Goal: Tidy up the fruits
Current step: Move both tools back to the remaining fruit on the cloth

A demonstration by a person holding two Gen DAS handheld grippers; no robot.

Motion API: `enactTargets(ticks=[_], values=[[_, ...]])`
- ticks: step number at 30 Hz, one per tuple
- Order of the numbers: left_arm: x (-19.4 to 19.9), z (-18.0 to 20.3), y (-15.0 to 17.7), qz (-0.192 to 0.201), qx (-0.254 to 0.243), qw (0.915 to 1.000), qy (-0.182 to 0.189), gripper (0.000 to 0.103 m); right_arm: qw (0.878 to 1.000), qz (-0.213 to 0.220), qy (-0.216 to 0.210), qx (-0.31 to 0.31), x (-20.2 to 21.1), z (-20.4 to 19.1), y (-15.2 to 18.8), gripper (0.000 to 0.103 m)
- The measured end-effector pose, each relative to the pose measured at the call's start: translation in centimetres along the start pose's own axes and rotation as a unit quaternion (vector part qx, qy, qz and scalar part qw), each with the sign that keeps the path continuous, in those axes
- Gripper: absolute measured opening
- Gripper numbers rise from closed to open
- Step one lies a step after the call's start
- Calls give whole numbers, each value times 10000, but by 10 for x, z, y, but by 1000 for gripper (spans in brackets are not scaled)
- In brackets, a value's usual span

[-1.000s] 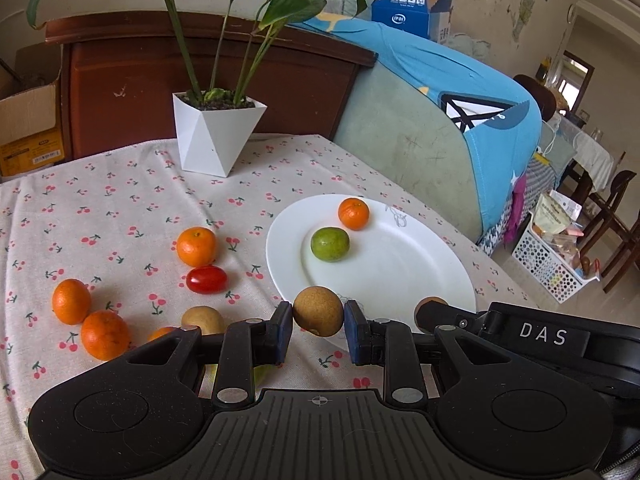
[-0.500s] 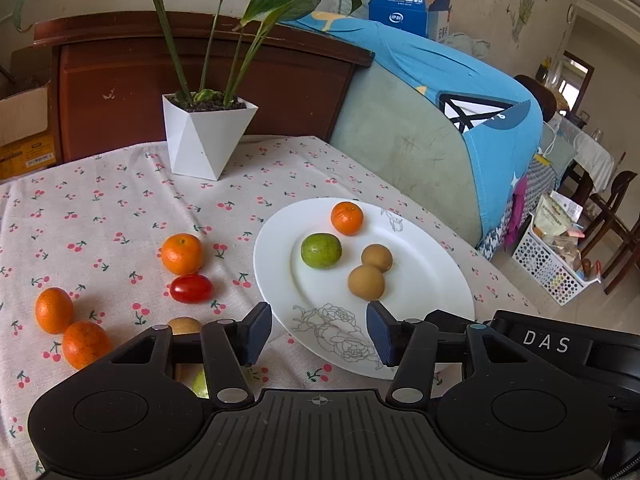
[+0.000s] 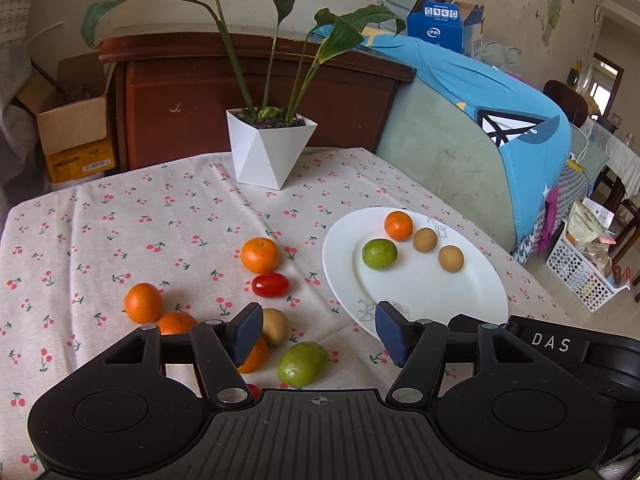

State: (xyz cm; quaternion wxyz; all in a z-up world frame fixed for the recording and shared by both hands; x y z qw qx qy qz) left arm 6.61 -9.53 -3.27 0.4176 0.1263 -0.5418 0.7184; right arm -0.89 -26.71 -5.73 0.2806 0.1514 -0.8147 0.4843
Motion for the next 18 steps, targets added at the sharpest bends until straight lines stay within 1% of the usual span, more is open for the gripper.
enactTargets(ticks=[4,8,18], values=[[9,-22,-1,-13,246,9994,-250,62,9998,-85,-98,145,-2,-9,5,31],[17,-41,0,-40,459,9983,-369,62,9990,-186,-258,306,-5,-21,10,32],[34,-61,19,-94,304,9981,-522,62,9944,-395,-587,785,-12,-50,22,32]])
Point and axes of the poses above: each gripper's, at about its wrist camera, not at the fingertips, and x roughly against the way its jaws point, z to its right, y to its underside, the point moved 4 cm from there along -x, roughly the way its jaws point, and after that the axes turned 13 degrees about x, right-handed, at the moved point
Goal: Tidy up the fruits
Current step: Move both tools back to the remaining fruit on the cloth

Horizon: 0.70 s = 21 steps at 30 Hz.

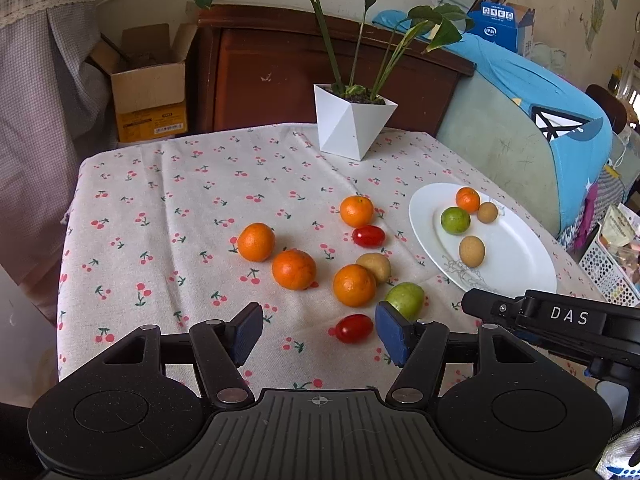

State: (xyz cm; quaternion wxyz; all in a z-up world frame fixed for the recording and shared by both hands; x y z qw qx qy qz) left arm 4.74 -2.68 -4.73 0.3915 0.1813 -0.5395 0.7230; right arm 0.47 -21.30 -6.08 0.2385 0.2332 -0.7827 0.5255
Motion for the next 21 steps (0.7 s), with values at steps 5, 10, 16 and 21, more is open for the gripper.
enactTargets(ticks=[5,10,16,21], values=[[2,-4,7,-12,-159,9999,20,61,9995,-53,-238,184,-6,-13,1,32],[1,-5,11,-21,-274,9996,35,61,9986,-76,-349,402,-14,-23,2,38],[-4,-3,16,-33,-411,9991,59,61,9975,-142,-329,612,-24,-29,3,39],[-8,-2,18,-34,-473,9989,59,60,9970,-163,-270,711,-31,-30,3,40]])
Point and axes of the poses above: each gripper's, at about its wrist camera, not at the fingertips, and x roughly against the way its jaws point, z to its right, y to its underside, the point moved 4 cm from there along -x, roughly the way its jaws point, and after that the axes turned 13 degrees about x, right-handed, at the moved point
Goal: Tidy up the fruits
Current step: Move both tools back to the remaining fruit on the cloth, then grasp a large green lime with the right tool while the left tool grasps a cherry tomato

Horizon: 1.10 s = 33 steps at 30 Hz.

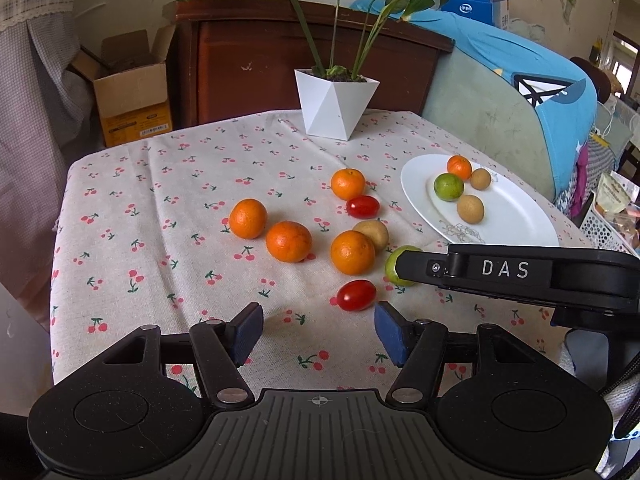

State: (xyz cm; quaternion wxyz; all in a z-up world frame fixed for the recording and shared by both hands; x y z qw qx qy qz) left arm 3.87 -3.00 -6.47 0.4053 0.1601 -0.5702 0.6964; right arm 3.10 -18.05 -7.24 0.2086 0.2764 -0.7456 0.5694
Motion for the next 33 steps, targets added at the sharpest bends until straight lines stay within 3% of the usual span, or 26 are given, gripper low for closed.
enactTargets(ticks=[17,22,33], values=[[-8,8,3,91,-161,9998,61,58,9995,50,-67,299,-8,-10,-2,43],[-10,9,3,132,-158,9997,114,57,9992,32,31,407,-9,-11,-2,35],[-21,23,2,247,-243,9993,118,47,9998,124,113,-87,3,10,-3,34]])
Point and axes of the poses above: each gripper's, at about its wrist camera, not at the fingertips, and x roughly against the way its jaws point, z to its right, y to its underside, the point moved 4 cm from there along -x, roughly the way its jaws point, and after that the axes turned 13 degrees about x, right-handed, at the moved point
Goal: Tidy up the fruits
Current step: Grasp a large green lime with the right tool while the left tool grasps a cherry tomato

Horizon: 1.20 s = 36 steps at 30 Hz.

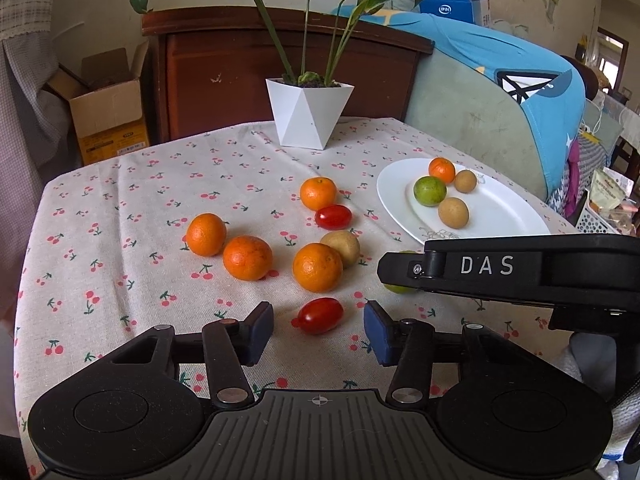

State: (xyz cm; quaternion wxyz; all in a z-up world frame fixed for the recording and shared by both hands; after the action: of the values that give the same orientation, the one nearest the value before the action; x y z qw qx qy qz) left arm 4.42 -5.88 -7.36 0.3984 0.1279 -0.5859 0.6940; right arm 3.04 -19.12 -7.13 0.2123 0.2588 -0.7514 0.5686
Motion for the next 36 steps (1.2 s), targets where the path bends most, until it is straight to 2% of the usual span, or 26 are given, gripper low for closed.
enactTargets(ticks=[2,4,9,12,17,23,29,36], values=[[-1,0,-1,25,16,10000,-29,46,10000,2,13,-26,1,2,0,34],[-2,0,-1,41,38,10000,-61,37,10000,-1,24,-31,2,3,1,34],[-1,-1,-1,50,41,9999,-93,31,10000,6,22,-76,2,3,0,34],[0,0,0,49,-35,9999,-105,22,10000,1,18,-69,2,3,0,34],[2,0,0,59,-18,10000,-79,21,10000,-18,18,-95,3,4,2,34],[7,-1,-6,62,256,9996,34,21,9998,59,-29,-181,9,6,-1,34],[18,9,-17,188,322,9990,247,21,9994,268,63,-215,27,14,-8,34],[20,31,-28,135,264,9980,561,22,9970,557,268,-461,49,36,-17,34]])
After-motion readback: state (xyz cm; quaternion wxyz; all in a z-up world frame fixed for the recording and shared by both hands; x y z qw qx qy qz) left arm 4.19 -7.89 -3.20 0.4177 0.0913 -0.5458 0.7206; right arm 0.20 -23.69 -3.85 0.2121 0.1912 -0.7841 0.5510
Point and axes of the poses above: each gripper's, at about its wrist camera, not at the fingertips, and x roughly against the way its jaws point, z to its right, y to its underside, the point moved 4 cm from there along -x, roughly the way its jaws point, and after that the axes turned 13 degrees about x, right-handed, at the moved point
